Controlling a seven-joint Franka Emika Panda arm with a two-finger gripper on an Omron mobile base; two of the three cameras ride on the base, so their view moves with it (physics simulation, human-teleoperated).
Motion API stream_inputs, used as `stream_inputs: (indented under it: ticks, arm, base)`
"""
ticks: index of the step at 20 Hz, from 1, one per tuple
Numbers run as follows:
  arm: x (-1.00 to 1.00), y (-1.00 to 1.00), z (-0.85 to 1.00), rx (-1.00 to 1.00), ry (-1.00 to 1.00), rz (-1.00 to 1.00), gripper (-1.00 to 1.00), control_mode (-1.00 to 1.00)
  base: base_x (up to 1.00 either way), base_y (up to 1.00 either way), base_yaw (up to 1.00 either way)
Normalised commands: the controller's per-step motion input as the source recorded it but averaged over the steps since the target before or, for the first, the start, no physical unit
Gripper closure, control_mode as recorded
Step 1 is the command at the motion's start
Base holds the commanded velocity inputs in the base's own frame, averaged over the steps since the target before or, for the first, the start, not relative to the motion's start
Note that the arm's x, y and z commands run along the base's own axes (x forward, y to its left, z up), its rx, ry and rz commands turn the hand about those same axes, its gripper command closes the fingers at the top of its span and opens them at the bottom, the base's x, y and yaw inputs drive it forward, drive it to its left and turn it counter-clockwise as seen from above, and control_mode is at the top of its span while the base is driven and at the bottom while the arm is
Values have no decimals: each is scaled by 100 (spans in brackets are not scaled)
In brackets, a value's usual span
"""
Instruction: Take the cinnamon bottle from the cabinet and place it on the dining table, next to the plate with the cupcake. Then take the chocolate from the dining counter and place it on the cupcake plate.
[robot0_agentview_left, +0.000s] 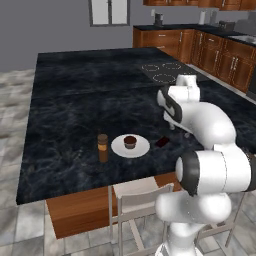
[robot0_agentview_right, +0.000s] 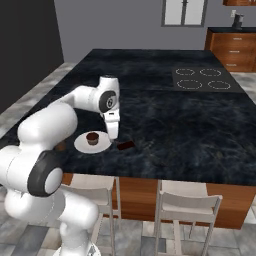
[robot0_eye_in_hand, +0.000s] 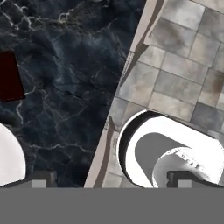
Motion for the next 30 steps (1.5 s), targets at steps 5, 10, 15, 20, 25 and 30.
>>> stream_inputs:
  ticks: [5, 10, 15, 20, 25, 30]
  arm:
    - [7, -28, -68, 0, 2, 6, -100, -100]
    - [39, 0, -37, 0, 1, -2, -100, -100]
    - [66, 0, -17, 0, 4, -1, -100, -100]
    - [46, 0, -22, 0, 6, 4, -100, -100]
    - [35, 0, -43, 0, 1, 1, -100, -100]
    - [22, 0, -30, 0, -1, 0, -100, -100]
  base:
    - [0, 0, 0]
    - [0, 0, 0]
    - [0, 0, 0]
    - [0, 0, 0]
    - [0, 0, 0]
    - [0, 0, 0]
